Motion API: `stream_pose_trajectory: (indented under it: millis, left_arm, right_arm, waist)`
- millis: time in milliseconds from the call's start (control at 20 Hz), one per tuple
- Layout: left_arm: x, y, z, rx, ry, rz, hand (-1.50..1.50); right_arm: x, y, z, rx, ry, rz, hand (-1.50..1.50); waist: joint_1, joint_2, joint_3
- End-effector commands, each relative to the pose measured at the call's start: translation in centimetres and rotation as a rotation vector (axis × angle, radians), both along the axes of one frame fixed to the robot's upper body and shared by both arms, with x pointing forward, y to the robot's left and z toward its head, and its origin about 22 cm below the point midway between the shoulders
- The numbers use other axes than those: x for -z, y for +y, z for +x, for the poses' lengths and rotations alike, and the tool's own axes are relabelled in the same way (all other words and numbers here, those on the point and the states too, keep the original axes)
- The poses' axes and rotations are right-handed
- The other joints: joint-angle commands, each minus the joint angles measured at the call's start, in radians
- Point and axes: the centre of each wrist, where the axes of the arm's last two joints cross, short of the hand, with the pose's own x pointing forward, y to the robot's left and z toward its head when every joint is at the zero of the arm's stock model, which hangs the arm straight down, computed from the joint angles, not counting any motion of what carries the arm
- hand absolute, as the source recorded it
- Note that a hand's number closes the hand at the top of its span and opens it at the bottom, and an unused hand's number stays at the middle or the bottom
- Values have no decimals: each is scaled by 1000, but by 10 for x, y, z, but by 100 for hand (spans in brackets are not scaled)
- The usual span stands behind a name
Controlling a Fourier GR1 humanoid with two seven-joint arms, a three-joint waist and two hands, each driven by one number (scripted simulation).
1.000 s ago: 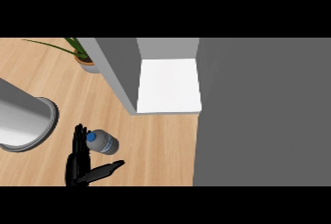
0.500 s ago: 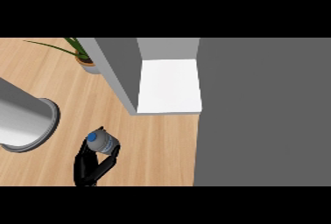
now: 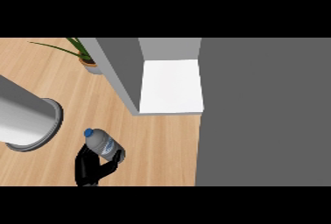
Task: Pick up the bottled water, place it into the cabinet and close the cabinet
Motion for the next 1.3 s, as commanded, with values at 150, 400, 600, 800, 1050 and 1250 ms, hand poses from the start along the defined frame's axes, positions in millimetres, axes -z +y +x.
stream_pose_trajectory:
  millis: [150, 400, 600, 800, 1050, 1250]
  left_arm:
    - [-8, 3, 24, 205, -12, -39, 150]
    - [-14, 0, 26, 292, -59, -15, 150]
    - [-30, -23, 50, 337, -62, -44, 150]
    - [-50, -41, 54, 396, -69, -80, 150]
    - [-79, -66, 71, 399, -44, -61, 150]
    - [-105, -102, 78, 430, -65, -45, 150]
  right_arm:
    - [-21, -4, 0, -13, -45, -5, -150]
    - [-9, -4, 0, -12, -18, 12, -150]
    - [-16, -2, -1, -9, -32, 26, -150]
    - [-12, 5, 5, 20, -26, 40, -150]
    - [1, 1, 11, 1, -35, 53, -150]
    - [-31, 6, 0, -10, -31, 47, -150]
  waist:
    - [-14, 13, -24]
    - [-4, 9, -23]
    - [-2, 8, -22]
    - [9, 5, -22]
    - [7, 7, -22]
    - [-2, 7, -23]
